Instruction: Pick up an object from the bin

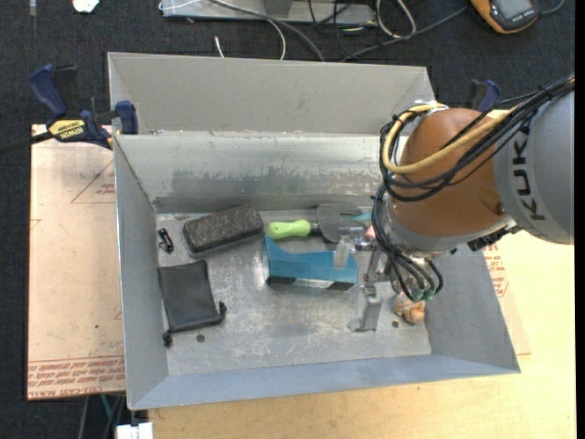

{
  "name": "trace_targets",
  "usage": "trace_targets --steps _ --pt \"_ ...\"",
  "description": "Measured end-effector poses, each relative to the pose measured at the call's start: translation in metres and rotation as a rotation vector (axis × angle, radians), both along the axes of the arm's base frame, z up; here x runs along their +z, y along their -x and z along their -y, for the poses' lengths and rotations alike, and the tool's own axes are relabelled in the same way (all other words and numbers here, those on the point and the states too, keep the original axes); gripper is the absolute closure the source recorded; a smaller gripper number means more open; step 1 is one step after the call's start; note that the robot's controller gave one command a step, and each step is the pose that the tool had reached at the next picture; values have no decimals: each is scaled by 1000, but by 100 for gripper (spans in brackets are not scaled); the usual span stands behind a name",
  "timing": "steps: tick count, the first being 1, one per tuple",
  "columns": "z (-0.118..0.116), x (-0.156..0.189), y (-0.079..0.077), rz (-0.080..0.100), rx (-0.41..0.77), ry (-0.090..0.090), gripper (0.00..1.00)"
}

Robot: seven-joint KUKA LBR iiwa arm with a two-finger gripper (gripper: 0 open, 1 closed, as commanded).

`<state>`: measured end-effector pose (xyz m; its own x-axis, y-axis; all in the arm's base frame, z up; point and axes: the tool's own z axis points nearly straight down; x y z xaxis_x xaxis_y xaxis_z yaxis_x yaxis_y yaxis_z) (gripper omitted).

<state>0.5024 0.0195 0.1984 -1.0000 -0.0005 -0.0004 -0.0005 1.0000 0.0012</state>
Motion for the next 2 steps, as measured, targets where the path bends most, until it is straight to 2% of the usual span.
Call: trace_targets --steps 1,2 --pt "-8 -40 -34 5 88 0 0" --pt "-6 17 -42 -1 61 -1 0"
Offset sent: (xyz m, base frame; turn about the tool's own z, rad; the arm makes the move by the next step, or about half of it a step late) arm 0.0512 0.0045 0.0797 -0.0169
